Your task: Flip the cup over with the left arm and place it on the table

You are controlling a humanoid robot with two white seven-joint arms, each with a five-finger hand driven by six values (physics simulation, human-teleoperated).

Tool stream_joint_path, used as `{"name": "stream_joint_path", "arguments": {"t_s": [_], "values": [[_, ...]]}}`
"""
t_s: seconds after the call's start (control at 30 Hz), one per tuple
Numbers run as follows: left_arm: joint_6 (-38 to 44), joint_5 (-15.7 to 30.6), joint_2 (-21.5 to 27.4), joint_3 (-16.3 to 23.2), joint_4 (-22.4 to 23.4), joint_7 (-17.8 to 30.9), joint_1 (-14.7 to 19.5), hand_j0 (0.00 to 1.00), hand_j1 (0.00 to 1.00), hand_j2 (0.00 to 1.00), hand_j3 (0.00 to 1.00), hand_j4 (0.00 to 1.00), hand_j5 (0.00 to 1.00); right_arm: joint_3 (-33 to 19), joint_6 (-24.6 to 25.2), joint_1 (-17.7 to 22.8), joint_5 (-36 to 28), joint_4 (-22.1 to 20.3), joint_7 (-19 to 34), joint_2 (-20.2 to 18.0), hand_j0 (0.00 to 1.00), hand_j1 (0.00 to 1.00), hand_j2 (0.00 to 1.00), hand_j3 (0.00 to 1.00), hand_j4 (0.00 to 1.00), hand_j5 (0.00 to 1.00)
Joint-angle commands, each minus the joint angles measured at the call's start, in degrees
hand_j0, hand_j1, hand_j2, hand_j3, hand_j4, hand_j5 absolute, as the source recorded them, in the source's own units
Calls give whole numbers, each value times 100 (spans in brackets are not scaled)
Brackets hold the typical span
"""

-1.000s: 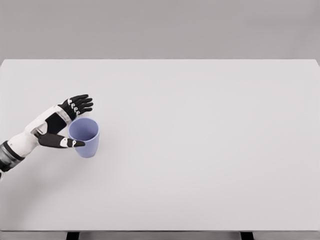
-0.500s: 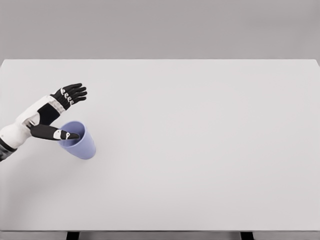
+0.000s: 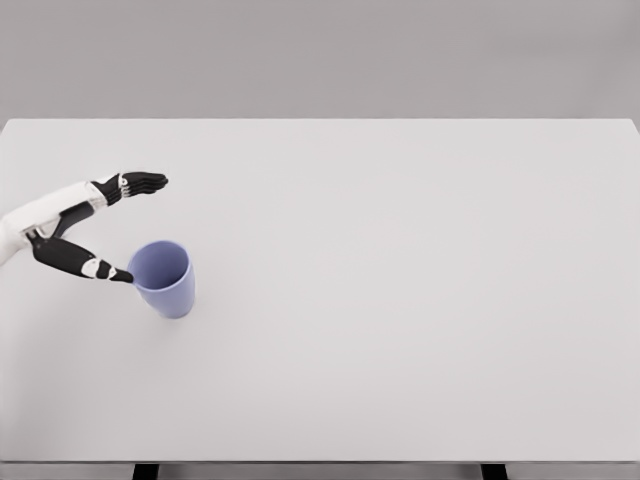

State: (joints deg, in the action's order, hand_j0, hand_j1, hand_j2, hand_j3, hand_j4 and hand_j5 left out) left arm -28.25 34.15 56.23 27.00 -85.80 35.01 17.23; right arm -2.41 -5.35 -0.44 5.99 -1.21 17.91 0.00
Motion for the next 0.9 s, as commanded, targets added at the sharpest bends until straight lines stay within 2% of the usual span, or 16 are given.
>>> {"name": "stream_joint_path", "arguments": {"t_s": [0.0,0.07,0.2,0.27,0.3,0.37,0.4,0.43,0.47,0.6,0.87], "values": [[4,-286,134,-2,2,-1,0,100,100,100,100,100,100,-5,-1,0,-2,-2,2,0,100,100,100,100,100,100],[4,-286,318,-20,54,-1,0,100,100,100,100,100,100,-5,-1,0,-2,7,2,0,100,100,100,100,100,100],[4,-330,389,-55,107,-1,-9,100,100,100,100,100,100,-5,-1,0,-2,-2,2,0,100,100,100,100,100,100],[4,-584,389,-64,107,-1,0,100,100,100,100,100,100,-5,-1,0,-2,7,2,0,100,100,100,100,100,100],[4,-830,389,-72,107,-1,26,100,100,100,100,100,100,3,-1,0,-2,-2,2,0,100,100,100,100,100,100],[83,-1788,275,-90,169,-1,263,100,100,100,100,100,100,4,-1,0,-2,7,2,0,100,100,100,100,100,100],[83,-2105,240,-90,239,-1,307,100,100,100,100,100,100,3,-1,0,-2,-2,2,0,100,100,100,100,100,100],[74,-2193,240,-90,318,-1,343,100,100,100,100,100,100,3,-1,0,-2,7,2,0,100,100,100,100,100,100],[57,-2351,248,-90,607,-1,439,100,100,100,100,100,100,-5,-1,0,-2,7,2,0,100,100,100,100,100,100],[48,-2633,152,-28,1179,-1,721,100,100,100,100,100,100,-5,-1,0,-2,-2,2,0,100,100,100,100,100,100],[4,-2738,73,-2,1162,-1,747,100,100,100,100,100,100,4,-1,0,-2,-2,2,0,100,100,100,100,100,100]]}}
